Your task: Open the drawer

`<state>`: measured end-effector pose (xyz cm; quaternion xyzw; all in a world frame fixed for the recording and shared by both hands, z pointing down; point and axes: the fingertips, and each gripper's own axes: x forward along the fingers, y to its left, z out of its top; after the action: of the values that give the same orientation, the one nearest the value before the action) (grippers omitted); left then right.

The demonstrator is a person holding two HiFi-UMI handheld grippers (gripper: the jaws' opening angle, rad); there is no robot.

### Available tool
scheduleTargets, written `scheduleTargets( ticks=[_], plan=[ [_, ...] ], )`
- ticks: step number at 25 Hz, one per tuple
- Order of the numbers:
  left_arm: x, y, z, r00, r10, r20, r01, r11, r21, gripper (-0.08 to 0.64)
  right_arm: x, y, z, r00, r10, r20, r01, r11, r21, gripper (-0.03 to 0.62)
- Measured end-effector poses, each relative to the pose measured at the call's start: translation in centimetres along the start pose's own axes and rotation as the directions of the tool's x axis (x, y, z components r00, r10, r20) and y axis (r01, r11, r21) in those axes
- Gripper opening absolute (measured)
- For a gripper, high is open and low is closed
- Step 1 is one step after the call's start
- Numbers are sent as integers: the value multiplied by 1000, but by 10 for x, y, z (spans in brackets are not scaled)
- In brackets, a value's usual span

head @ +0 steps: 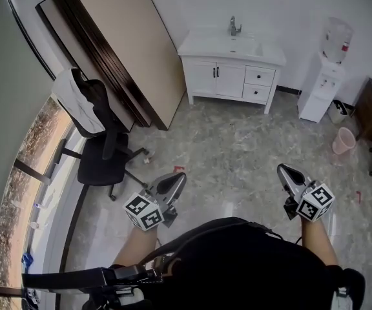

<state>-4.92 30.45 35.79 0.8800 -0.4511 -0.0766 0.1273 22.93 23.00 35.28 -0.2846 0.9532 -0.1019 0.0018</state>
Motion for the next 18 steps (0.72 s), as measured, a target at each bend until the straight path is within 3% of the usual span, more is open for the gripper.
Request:
scheduleTargets(
  ticks=[3, 8, 18],
  plan=[
    [31, -16, -4, 1000, -11, -12, 11, 1000, 26, -6, -9, -35, 2, 1000, -1, -3, 1, 1000, 8, 3],
    [68, -3, -10, 1000, -1, -31, 1, 1000, 6, -6, -10, -74, -2, 1000, -13, -7, 13, 999, 32, 3],
    [142, 87, 1, 992, -110, -67, 110, 994, -6, -6, 61, -131, 8, 993, -118, 0, 118, 992, 39, 3]
  ],
)
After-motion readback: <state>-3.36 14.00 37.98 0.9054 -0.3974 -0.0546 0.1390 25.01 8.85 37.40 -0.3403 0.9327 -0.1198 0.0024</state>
